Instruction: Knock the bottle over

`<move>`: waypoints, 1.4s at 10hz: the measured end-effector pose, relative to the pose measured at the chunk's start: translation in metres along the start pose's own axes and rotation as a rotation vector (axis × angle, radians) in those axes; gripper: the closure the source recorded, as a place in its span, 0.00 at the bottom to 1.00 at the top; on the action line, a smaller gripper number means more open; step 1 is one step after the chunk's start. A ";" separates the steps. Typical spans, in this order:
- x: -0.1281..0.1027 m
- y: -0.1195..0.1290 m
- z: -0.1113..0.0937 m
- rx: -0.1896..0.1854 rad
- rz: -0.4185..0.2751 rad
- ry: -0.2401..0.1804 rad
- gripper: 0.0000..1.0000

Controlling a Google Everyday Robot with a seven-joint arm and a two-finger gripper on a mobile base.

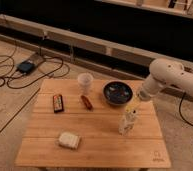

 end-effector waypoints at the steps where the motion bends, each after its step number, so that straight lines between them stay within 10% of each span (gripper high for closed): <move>1: 0.004 -0.007 0.004 0.018 0.015 0.023 0.20; 6: 0.017 -0.037 0.012 0.111 0.083 0.100 0.20; 14: 0.011 -0.044 0.004 0.179 0.099 0.094 0.20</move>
